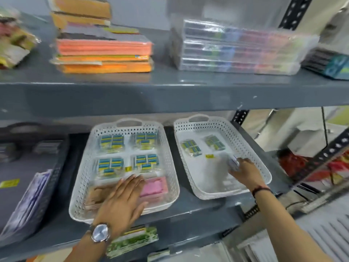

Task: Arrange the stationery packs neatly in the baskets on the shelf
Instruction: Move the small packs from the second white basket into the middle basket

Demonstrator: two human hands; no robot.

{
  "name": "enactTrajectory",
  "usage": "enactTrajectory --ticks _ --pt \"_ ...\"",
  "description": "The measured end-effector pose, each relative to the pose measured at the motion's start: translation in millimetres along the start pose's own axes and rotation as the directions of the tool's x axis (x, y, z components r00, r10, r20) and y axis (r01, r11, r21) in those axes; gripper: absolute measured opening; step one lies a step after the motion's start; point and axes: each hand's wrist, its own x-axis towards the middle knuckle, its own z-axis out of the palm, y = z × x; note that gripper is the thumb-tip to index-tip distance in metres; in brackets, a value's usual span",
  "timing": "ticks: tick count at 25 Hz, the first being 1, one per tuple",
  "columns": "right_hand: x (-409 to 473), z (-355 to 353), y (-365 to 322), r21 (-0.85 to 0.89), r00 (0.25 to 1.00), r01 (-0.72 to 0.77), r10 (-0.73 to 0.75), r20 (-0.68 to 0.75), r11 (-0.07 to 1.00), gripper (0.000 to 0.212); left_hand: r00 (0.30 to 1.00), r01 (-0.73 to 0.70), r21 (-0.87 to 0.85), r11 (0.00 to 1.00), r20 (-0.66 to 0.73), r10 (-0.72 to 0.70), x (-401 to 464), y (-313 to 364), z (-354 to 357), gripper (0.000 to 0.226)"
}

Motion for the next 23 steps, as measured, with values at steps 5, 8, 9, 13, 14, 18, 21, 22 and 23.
enactTrajectory --ticks 5,8,9,13,14,18,21,22,23 --pt "33.4 -1.6 15.6 -0.012 0.999 -0.033 0.033 -0.004 0.999 0.054 1.0 0.006 0.003 1.0 0.028 -0.006 7.0 4.4 0.6 0.078" --pt "42.0 0.2 14.8 -0.023 0.999 -0.047 0.048 0.008 0.999 0.048 0.998 0.016 -0.063 0.998 0.069 -0.012 4.8 2.5 0.6 0.075" --pt "41.4 -0.7 13.3 -0.017 0.999 -0.045 0.045 0.003 0.999 0.045 0.998 0.012 -0.06 0.998 0.062 -0.008 3.9 2.1 0.6 0.075" --pt "25.9 -28.9 -22.8 0.042 0.994 0.046 -0.041 -0.101 0.998 0.035 0.994 0.032 -0.044 0.998 0.103 -0.027 -2.3 -7.4 -7.0 0.073" --pt "17.2 -36.6 -44.3 0.07 0.983 0.124 -0.113 -0.143 0.99 0.031 0.993 0.061 -0.047 0.997 0.1 -0.056 -7.9 -15.4 -11.8 0.072" --pt "-21.4 -50.8 -163.8 -0.002 0.798 0.584 -0.575 -0.182 0.811 0.02 0.969 0.246 -0.015 0.969 -0.008 -0.246 -42.0 -74.4 -29.8 0.072" --pt "-41.0 -34.6 -266.6 -0.025 0.65 0.755 -0.754 -0.096 0.655 0.02 0.926 0.376 0.017 0.926 -0.043 -0.375 -74.7 -119.8 -35.2 0.075" --pt "-48.0 -23.4 -302.8 -0.002 0.611 0.791 -0.789 -0.058 0.612 0.021 0.915 0.403 0.025 0.915 -0.025 -0.403 -85.7 -132.5 -35.0 0.075" --pt "-53.0 -12.8 -334.3 0.046 0.581 0.814 -0.814 -0.021 0.579 0.023 0.909 0.416 0.025 0.909 -0.009 -0.416 -93.0 -142.0 -33.1 0.073"
